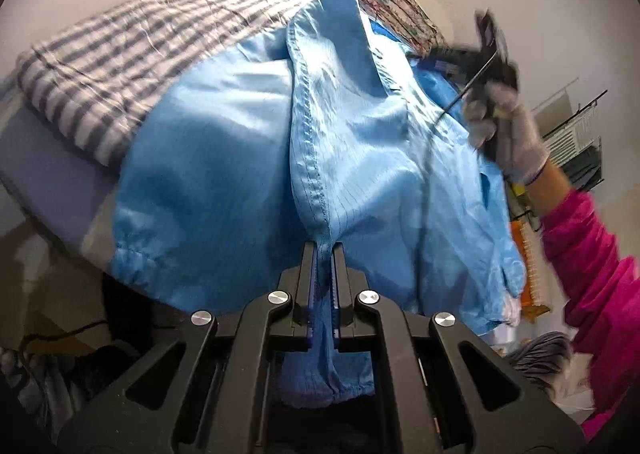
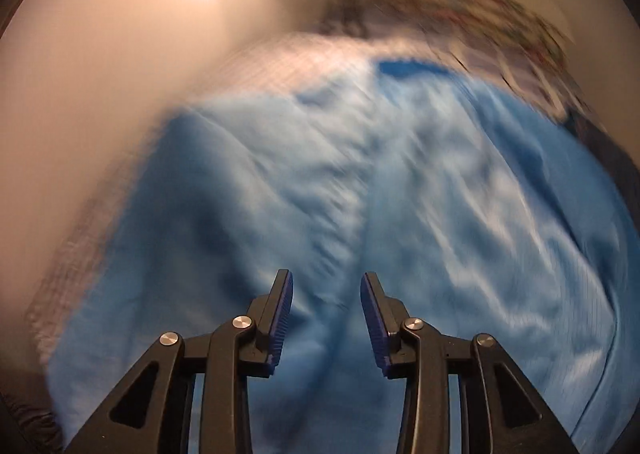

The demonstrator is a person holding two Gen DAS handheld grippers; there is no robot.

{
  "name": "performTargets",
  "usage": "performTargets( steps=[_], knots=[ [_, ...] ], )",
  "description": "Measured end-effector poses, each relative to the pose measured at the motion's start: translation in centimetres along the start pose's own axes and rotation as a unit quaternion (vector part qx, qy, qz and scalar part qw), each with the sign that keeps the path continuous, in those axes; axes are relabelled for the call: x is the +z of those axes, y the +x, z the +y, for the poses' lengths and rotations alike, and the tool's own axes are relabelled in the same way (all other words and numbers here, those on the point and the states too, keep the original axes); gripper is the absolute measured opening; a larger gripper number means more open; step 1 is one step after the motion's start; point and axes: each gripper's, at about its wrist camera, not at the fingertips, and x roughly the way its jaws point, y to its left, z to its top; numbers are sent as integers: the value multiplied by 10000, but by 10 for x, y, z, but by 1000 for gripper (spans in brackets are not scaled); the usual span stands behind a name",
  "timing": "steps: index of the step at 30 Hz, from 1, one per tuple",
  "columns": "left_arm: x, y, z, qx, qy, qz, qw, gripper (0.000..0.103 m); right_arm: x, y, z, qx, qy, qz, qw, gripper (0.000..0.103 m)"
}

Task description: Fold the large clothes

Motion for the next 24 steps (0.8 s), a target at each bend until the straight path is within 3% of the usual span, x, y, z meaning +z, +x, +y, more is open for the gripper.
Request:
performTargets(
  steps=[1,3,4,5,7,15,19,22,24],
  knots=[
    [0,-2,1,62,2,-41,10000,3,9,-5,9,108,-120,-85,9998,38],
    [1,-5,8,142,-91,-109,9998,3,30,-12,39,423,-409,-198,9981,49],
    [2,-7,12,239,-138,-144,9995,3,40,-11,55,577,-537,-242,9966,63],
    [3,-9,16,389,-157,-199,9989,3,51,-9,66,628,-644,-308,9955,71],
    [3,-11,25,574,-255,-248,9977,3,68,3,91,687,-911,-386,9927,71],
    [1,-1,36,385,-413,24,9984,3,119,59,146,816,-1750,-306,9807,80],
    [3,-7,40,381,-531,-85,9978,4,126,106,165,671,-2304,367,9701,81],
    [6,-9,49,464,-651,-156,9967,4,112,124,147,898,-2235,877,9666,72],
    [7,-8,52,487,-706,-170,9962,4,100,125,130,1128,-2183,1022,9639,72]
  ],
)
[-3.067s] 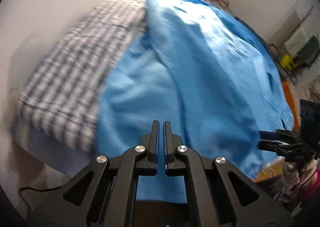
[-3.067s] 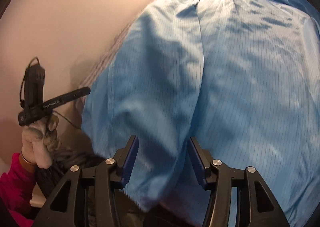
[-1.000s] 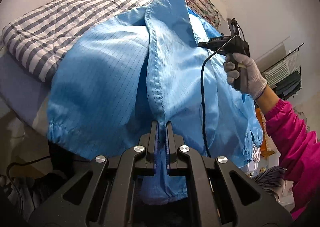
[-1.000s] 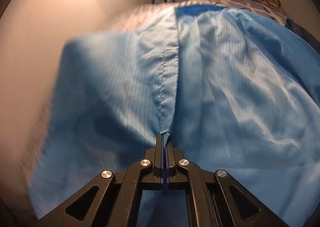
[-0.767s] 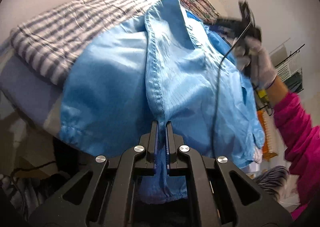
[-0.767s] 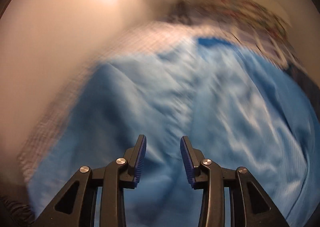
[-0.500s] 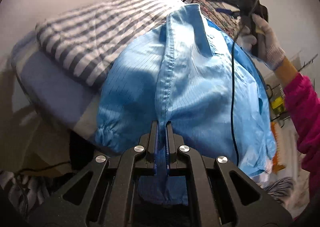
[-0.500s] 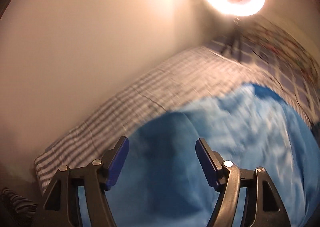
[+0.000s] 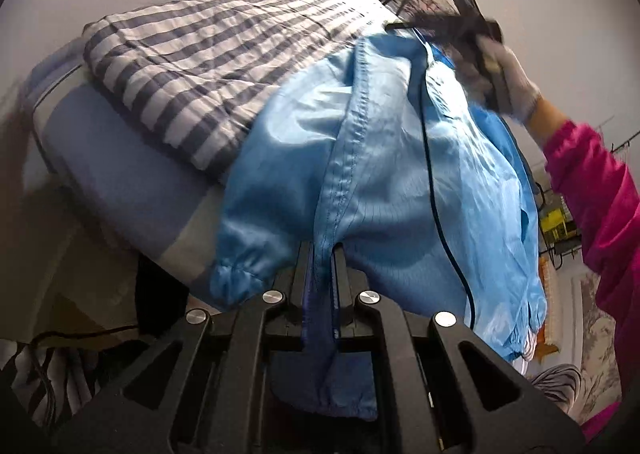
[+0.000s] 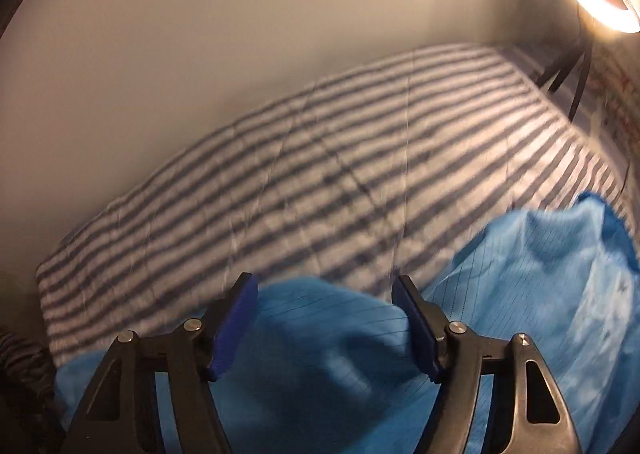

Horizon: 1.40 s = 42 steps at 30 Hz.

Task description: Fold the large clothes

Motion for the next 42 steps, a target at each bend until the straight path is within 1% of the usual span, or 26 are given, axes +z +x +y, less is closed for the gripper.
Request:
performTargets(
  steps=[1,2,4,6,8,13,14,15,16,17,18,19,21,22,24,25,27,29,30,31,33,34,36,37,40,42],
  knots=[
    [1,0,1,14,-31,-14,10000,4,-8,0,-3,74,9,58,10000,70],
    [1,0,1,13,-48,-28,10000,4,-20,0,-10,128,29,165,9998,65],
    [2,0,0,3,-49,-38,10000,4,-33,2,-19,179,79,327,9993,58],
    [1,1,-3,33,25,-46,10000,4,-47,2,-23,247,89,402,9988,58],
    [1,2,-6,91,97,-59,9999,4,-53,-2,-23,421,88,320,9986,58],
    [3,1,-7,100,72,-97,9999,4,-52,-4,-18,840,259,91,9961,63],
    [2,-1,-8,91,76,-125,9999,4,-47,0,-17,871,315,84,9957,58],
    [3,-3,-8,67,80,-147,9998,4,-44,3,-14,834,315,79,9960,51],
    [4,-6,-7,37,74,-182,9998,4,-41,5,-11,783,280,87,9965,30],
    [5,-10,-6,21,57,-232,9997,4,-39,5,-4,630,160,72,9979,20],
    [6,-12,-4,25,31,-280,9996,5,-37,4,2,515,34,8,9987,17],
    [7,-16,-1,17,-20,-353,9994,6,-35,-3,9,411,-129,-132,9990,7],
    [9,-21,5,14,-139,-468,9988,9,-29,-22,16,457,-227,-530,9973,3],
    [10,-24,8,38,-191,-536,9984,9,-25,-37,18,557,-222,-902,9941,3],
    [10,-24,12,254,-186,-562,9979,9,-16,-52,16,647,-101,-1356,9886,2],
    [10,-22,14,387,-177,-518,9977,9,-11,-53,15,600,-15,-1466,9874,2],
    [9,-20,20,420,-295,-450,9977,9,0,-40,19,231,37,-1435,9894,2],
    [9,-18,21,344,-368,-373,9980,9,4,-21,24,20,2,-1239,9923,2],
    [9,-18,20,292,-356,-346,9983,12,5,-7,28,-98,15,-1091,9940,2],
    [8,-17,19,221,-330,-313,9987,16,6,2,30,-177,35,-1003,9948,2],
    [5,-16,15,66,-274,-238,9993,46,6,20,33,-386,77,-839,9957,5],
    [4,-16,13,36,-207,-230,9995,47,7,28,35,-485,129,-716,9962,8],
    [2,-15,8,166,-41,-257,9995,48,5,25,33,-547,219,-706,9958,23],
    [0,-14,6,263,41,-263,9993,47,3,17,31,-487,282,-793,9953,33],
    [-2,-5,4,483,191,-122,9986,44,-6,-29,27,-166,477,-1196,9915,35],
    [-3,-2,4,518,234,-66,9984,26,-16,-57,27,77,684,-1444,9871,38]
  ],
)
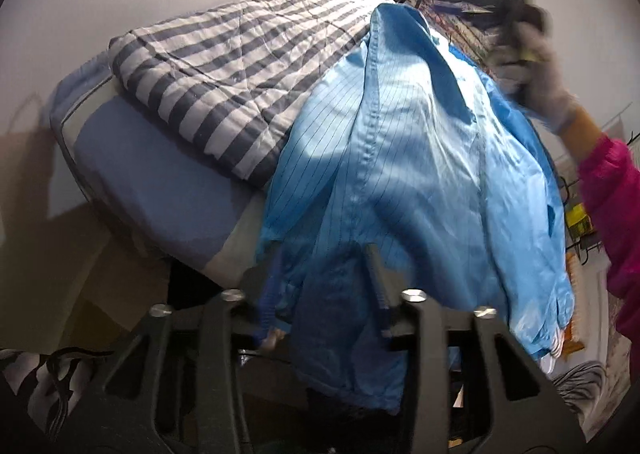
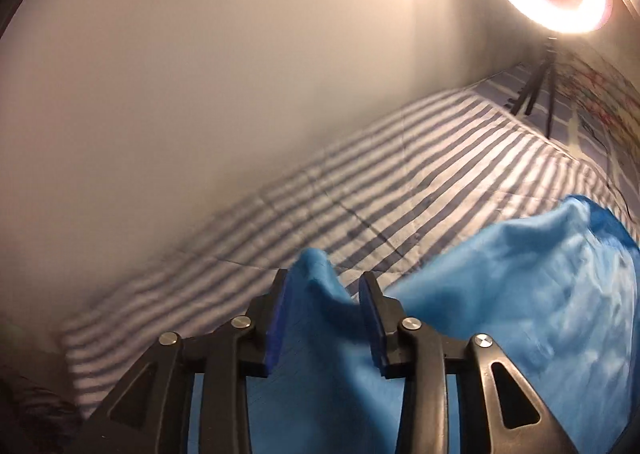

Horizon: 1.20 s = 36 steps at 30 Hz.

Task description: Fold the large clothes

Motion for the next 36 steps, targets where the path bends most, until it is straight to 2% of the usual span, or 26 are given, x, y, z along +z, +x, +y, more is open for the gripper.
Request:
performTargets(
  steps=[2,5,8,11,13,16,18,20,22,23,24,26,31,36],
  knots=[
    [0,2,1,-12,-5,17,10000,21,-9,-37,-2,183,169,-247,9994,39],
    [-2,4,0,68,129,-17,9999,6,-41,-104,3,276,362,-531,9976,42],
    [-5,2,-5,198,335,-136,9992,1,-86,-155,16,110,362,-600,9975,49],
    [-4,-4,0,186,220,-238,9993,0,-133,-183,34,98,375,-511,9979,51],
    [-5,-13,6,286,80,-356,9989,0,-163,-193,42,133,452,-419,9980,51],
    [-4,-24,17,657,-66,-601,9960,0,-202,-195,52,153,547,-283,9980,51],
    [-2,-23,23,526,-243,-541,9969,0,-222,-186,61,104,386,-157,9991,51],
    [-1,-19,20,516,-184,-306,9980,0,-232,-177,64,104,393,-5,9992,51],
    [4,-20,17,325,-180,-335,9987,1,-238,-164,65,158,331,208,9991,51],
    [11,-20,15,197,-162,-331,9991,9,-239,-158,68,143,206,288,9993,51],
    [17,-17,14,111,-143,-276,9995,31,-241,-156,72,98,152,328,9993,51],
    [31,-11,13,18,-147,-246,9996,58,-244,-151,75,128,202,392,9989,51],
    [47,-6,6,6,50,-152,9999,58,-247,-132,70,231,576,512,9968,51],
    [47,-18,4,-423,10,-237,9988,58,-251,-112,96,494,489,678,9953,51]
  ],
)
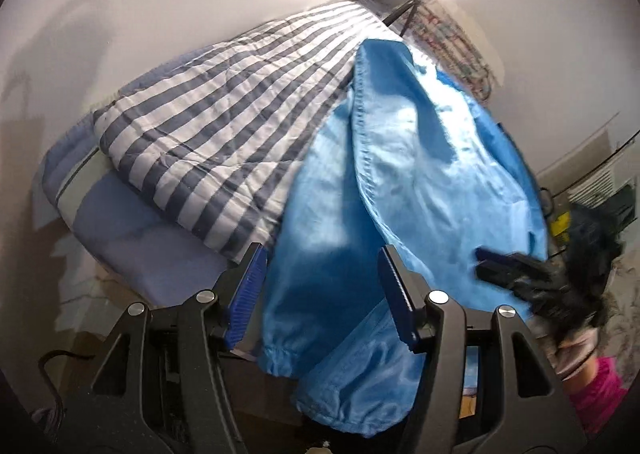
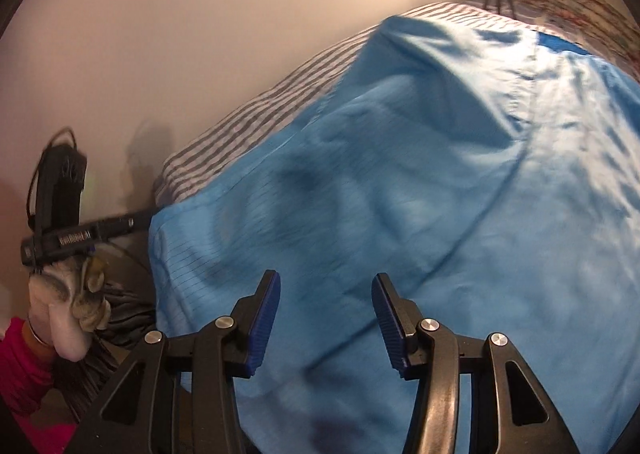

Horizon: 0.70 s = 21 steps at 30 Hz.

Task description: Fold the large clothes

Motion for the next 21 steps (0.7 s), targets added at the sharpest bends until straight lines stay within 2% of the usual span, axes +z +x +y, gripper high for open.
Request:
performTargets(
  steps=[4,6,9,14,16,18,20,21],
  knots=[
    [-5,-5,-8,81,308,43,9995,56,-4,28,20,40,-221,214,9995,45],
    [-4,-7,-6,167,282,-18,9995,56,-2,45,26,92,-195,261,9994,41],
    [2,-12,1,177,143,-93,9997,56,2,66,38,253,-98,209,9994,41],
    [11,8,4,77,232,402,9989,56,14,83,56,623,-3,37,9980,40],
    [9,16,-2,54,429,605,9972,49,15,74,50,777,181,-4,9968,40],
    [5,23,-8,125,625,707,9955,27,15,58,40,652,247,-99,9975,40],
    [2,28,-11,80,639,780,9949,20,15,38,28,522,328,-216,9979,40],
    [1,29,-12,38,625,800,9948,20,14,25,20,435,353,-289,9980,40]
  ],
)
